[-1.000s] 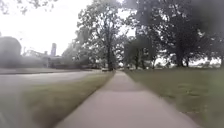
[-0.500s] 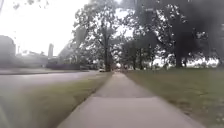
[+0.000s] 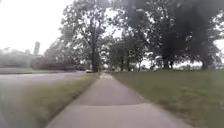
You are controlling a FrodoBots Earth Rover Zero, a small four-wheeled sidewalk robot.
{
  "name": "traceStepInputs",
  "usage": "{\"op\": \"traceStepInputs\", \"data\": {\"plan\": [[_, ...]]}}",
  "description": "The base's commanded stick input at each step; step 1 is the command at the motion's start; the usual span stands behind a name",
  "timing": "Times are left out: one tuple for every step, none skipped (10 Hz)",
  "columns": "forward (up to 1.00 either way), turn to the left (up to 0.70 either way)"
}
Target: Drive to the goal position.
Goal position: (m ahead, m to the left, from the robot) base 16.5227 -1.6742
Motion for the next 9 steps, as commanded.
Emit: {"op": "traceStepInputs", "data": {"plan": [[1.00, -0.30], [1.00, -0.40], [1.00, -0.40], [1.00, -0.29], [1.00, 0.00], [1.00, 0.00], [1.00, 0.00], [1.00, 0.09], [1.00, 0.38]]}}
